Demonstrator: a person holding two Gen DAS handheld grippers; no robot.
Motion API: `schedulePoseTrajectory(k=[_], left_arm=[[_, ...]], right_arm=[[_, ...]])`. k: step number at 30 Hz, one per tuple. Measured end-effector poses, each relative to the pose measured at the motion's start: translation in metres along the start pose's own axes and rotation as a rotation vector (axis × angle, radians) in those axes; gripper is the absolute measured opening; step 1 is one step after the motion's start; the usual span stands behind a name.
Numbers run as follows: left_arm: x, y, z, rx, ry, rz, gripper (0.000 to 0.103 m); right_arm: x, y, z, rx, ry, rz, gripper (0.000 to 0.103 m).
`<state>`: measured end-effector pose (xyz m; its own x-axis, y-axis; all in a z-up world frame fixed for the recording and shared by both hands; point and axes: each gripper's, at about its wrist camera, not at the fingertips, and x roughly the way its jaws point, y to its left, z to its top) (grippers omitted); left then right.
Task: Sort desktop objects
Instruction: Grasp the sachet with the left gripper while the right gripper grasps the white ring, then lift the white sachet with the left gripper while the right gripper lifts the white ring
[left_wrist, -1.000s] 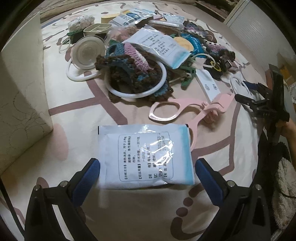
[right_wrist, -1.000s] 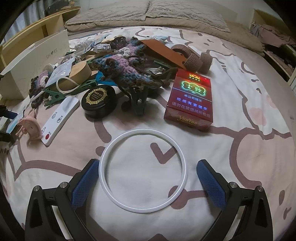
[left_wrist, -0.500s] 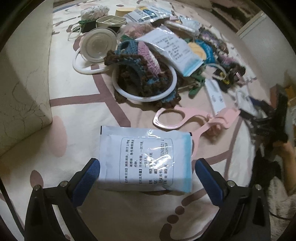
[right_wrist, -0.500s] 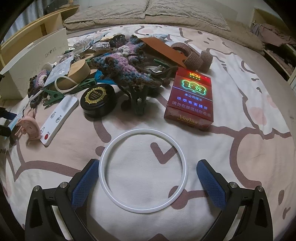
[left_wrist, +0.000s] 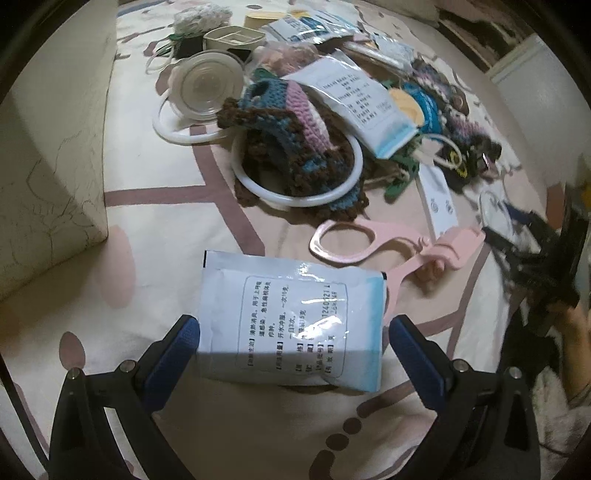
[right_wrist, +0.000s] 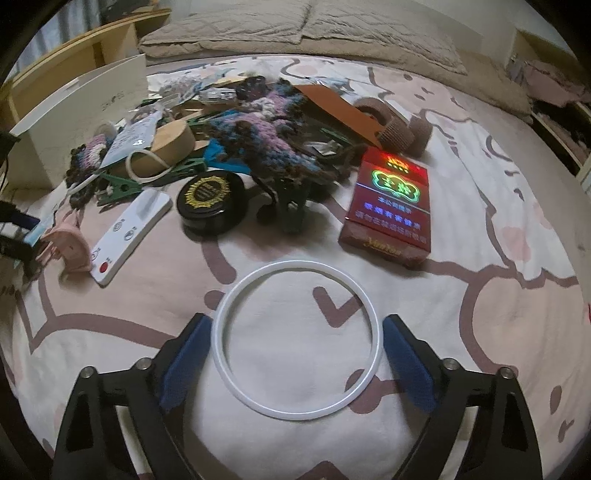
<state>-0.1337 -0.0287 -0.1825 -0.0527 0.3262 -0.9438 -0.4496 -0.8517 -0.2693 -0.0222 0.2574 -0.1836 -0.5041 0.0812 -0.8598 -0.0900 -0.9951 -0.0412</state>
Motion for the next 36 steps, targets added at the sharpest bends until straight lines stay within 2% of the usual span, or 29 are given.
schedulePoseTrajectory(k=[4, 12, 23, 25, 27, 33, 36], left_arm=[[-0.002, -0.003, -0.001, -0.004, -0.003, 0.007, 0.102], [0.002, -0.008, -0.001, 0.056, -0.009, 0.104, 0.089], [-0.005, -0.005, -0.002, 0.073, -0.024, 0.122, 0.082], [-0.008, -0.006, -0.002, 0.086, -0.038, 0.119, 0.073], [-0.013, -0.009, 0.000, 0.094, -0.049, 0.116, 0.070], [-0.012, -0.016, -0.001, 0.116, -0.051, 0.118, 0.070], [-0.006, -0.017, -0.001, 0.111, -0.045, 0.129, 0.086]], right_arm=[[-0.002, 0.002, 0.001, -0.014, -0.006, -0.009, 0.085], [-0.005, 0.005, 0.002, -0.025, -0.016, -0.016, 0.085], [-0.016, 0.013, 0.004, -0.047, -0.052, -0.017, 0.085], [-0.019, 0.014, 0.005, -0.044, -0.062, -0.016, 0.085], [-0.022, 0.014, 0.006, -0.040, -0.071, -0.015, 0.085], [-0.025, 0.016, 0.010, -0.040, -0.083, -0.009, 0.085], [-0.024, 0.018, 0.008, -0.045, -0.080, -0.005, 0.085]])
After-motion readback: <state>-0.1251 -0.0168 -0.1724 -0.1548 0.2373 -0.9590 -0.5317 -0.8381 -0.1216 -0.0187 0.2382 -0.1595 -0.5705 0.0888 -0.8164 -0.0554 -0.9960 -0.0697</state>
